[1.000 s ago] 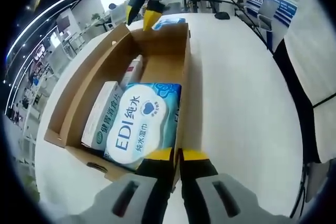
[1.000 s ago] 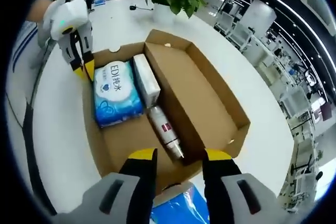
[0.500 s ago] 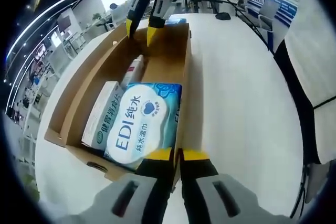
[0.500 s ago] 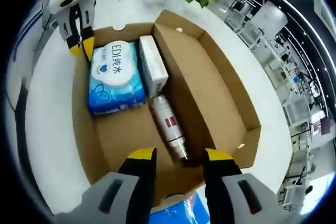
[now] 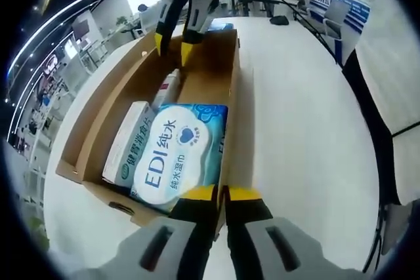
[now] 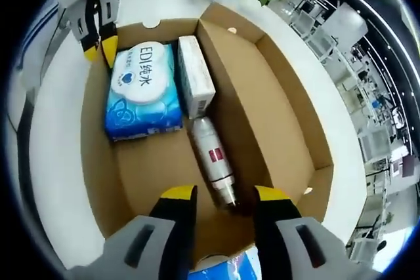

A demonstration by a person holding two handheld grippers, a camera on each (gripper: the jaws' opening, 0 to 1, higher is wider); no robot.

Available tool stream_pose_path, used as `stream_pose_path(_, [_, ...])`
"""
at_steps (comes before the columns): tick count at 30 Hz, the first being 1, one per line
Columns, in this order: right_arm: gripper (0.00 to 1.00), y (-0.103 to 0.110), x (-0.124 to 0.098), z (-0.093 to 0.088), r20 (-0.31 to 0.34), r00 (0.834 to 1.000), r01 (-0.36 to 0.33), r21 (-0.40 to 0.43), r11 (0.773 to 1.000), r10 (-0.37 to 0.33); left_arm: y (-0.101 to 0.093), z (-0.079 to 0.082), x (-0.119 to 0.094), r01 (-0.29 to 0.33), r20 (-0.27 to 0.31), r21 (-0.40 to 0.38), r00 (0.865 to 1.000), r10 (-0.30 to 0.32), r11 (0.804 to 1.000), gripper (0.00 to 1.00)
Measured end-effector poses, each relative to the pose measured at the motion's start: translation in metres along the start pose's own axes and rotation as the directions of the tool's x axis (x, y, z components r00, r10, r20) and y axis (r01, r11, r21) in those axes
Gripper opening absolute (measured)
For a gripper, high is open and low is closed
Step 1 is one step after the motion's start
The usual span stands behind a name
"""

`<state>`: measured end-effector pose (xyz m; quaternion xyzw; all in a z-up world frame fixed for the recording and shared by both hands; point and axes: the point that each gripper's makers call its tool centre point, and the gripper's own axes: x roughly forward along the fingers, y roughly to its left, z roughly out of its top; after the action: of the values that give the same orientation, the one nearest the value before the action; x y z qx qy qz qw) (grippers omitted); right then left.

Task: Operate the shoe box by opening the lid, removing the specified soft item, and placing it in the target area until the item is outside and the box remains undamaged.

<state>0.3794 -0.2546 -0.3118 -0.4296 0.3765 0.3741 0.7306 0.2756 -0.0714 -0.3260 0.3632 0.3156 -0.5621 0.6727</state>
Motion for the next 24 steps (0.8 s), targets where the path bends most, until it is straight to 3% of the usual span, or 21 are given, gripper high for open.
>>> stream_pose_path(6, [0.31,0.000,0.013,-0.006,-0.072,0.997,-0.001,-0.095,0.995,-0.006,0.000,0.000,0.000,0.000,0.002,0.004,1.000,0.000,1.000,0.04])
stream_pose_path(8, [0.33,0.001,0.016,-0.012,-0.116,0.993,-0.003,-0.165,0.986,-0.016,0.000,0.000,0.000,-0.001,0.002,0.003,1.000,0.001,1.000,0.04])
stream_pose_path(18, [0.33,0.008,0.026,-0.010,-0.111,0.994,-0.035,-0.151,0.988,0.018,0.000,0.000,0.000,-0.001,-0.003,-0.005,1.000,0.001,1.000,0.04])
stream_pose_path(24, [0.33,0.010,0.032,-0.022,-0.143,0.989,-0.054,-0.157,0.986,0.031,0.000,0.000,0.000,0.001,-0.008,-0.007,1.000,-0.001,1.000,0.04])
